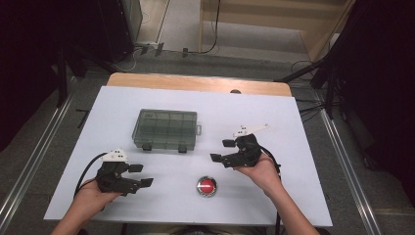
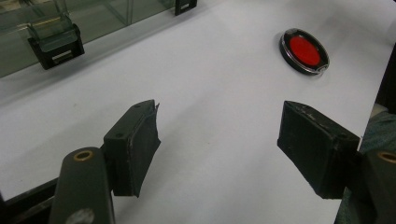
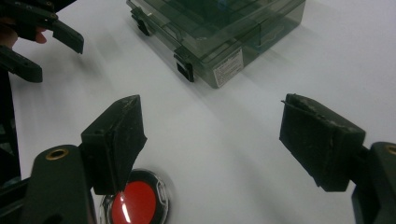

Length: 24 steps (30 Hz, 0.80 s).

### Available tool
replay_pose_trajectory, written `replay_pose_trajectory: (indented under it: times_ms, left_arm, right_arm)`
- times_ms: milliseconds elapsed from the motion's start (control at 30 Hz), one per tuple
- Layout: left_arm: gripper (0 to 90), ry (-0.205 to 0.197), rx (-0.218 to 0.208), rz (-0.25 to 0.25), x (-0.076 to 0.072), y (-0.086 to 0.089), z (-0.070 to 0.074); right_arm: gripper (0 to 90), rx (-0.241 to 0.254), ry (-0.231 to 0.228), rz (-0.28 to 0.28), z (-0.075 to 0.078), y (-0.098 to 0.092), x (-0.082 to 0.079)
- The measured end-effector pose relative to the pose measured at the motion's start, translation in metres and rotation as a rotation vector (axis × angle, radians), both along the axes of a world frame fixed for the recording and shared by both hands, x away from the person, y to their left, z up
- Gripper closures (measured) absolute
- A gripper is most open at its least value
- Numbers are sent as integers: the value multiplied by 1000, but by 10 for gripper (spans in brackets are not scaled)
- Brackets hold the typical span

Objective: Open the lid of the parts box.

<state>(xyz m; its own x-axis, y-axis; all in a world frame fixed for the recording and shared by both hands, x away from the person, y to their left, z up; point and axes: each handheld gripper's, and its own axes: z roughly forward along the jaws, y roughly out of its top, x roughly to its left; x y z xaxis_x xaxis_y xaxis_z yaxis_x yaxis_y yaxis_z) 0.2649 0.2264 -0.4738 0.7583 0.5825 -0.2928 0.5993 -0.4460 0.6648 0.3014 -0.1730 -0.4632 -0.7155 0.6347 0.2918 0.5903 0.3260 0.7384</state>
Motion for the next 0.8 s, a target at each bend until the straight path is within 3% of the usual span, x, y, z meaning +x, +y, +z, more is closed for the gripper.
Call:
replay_pose_trajectory:
  times_ms: [800]
  left_arm:
    - [284, 4, -2, -1, 0, 1, 0]
  right_arm:
    - [246, -27, 7, 31, 0, 38, 20]
